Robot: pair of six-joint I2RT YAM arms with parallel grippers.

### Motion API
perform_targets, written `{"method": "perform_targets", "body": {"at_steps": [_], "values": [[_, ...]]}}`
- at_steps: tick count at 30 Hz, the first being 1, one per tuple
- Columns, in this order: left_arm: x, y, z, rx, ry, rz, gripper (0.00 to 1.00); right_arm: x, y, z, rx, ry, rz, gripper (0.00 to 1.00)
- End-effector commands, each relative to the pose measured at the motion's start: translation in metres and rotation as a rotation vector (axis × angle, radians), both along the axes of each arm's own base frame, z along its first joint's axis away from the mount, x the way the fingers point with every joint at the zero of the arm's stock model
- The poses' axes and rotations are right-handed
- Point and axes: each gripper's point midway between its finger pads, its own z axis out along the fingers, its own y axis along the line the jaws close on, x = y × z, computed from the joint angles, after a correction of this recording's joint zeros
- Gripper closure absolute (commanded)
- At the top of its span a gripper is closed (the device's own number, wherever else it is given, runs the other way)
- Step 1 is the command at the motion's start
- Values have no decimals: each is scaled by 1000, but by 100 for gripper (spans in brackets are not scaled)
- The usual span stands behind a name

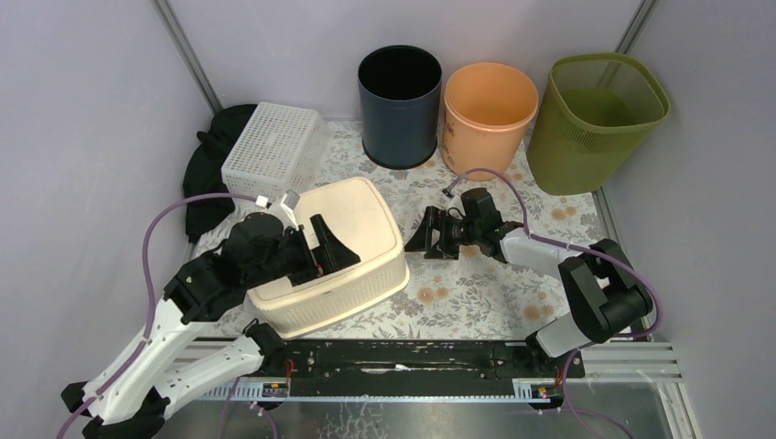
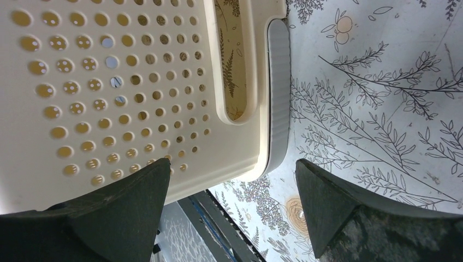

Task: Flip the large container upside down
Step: Move the container to the center of the board.

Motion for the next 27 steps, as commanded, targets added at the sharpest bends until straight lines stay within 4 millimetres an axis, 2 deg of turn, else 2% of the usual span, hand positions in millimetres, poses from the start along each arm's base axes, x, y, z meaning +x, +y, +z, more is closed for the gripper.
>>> {"method": "perform_targets", "body": {"at_steps": [1,10,14,19,22,27], "values": [[-30,2,10,-8,71,-100,0,5,9,9,32,-36,23,8],[-80,11,-5,-64,223,-198,0,4,8,6,23,-32,26,8],[-90,28,-30,13,276,-170,0,4,8,5,24,-26,27,8],[-87,50,-64,80,302,-41,0,6,9,6,26,-22,28,8],[-79,71,-86,192,297,57,0,7,11,8,30,-22,32,8],[-65,97,-104,312,278,193,0,11,13,13,26,-29,37,8]]}}
